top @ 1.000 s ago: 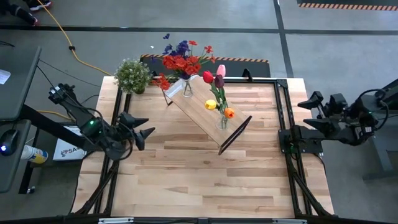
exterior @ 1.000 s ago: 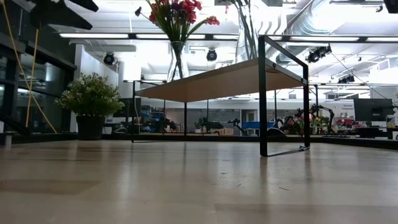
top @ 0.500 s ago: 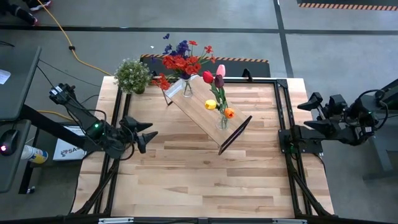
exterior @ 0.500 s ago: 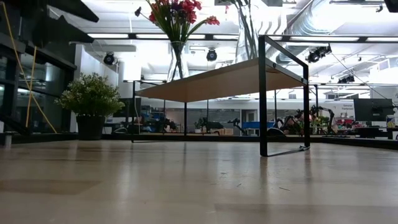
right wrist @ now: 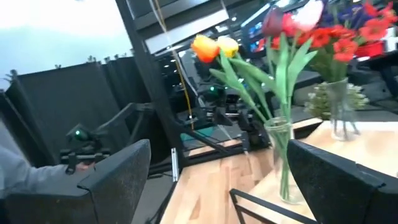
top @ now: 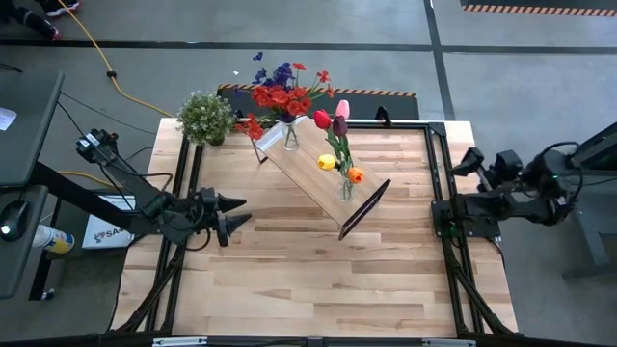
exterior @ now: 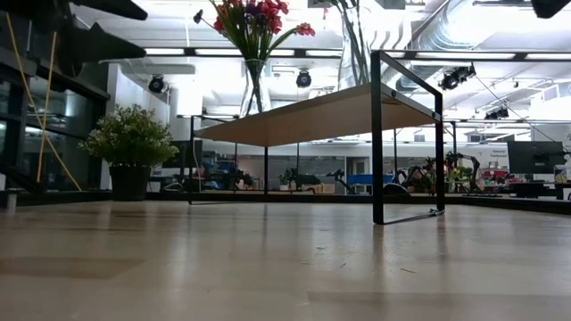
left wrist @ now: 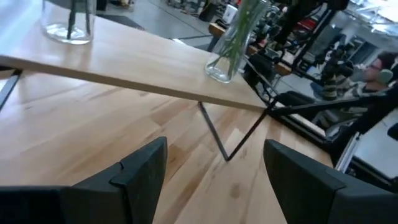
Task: Pick and place flowers into a vace then onto a shelf
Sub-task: Return to Home Position
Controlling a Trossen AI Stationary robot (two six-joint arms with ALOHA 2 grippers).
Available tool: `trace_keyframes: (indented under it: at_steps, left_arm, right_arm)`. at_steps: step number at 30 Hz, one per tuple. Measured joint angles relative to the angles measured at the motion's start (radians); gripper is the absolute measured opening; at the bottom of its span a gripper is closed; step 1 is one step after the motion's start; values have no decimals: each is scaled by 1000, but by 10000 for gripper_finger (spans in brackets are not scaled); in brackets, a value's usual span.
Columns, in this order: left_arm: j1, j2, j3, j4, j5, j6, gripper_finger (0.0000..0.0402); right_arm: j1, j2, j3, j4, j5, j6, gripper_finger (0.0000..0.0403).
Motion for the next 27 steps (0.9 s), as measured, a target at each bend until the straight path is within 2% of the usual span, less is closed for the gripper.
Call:
trace_keyframes:
  at_steps: [5, 9, 13, 20, 27]
  left_arm:
    - [0, 0, -2, 29, 47, 70, 300]
    - [0, 0, -2, 29, 77, 88, 299]
    - [0, 1, -2, 39, 77, 125, 299]
    - [4, 1, -2, 157, 112, 267, 299]
    - [136, -2, -2, 131, 220, 288, 301]
  right_arm:
    - [0, 0, -61, 98, -44, 0, 367]
    - [0, 0, -66, 106, -57, 0, 365]
    - [0, 0, -65, 110, -122, -6, 367]
    - [0, 0, -65, 100, -162, -25, 366]
    - [0, 0, -65, 71, -164, -26, 365]
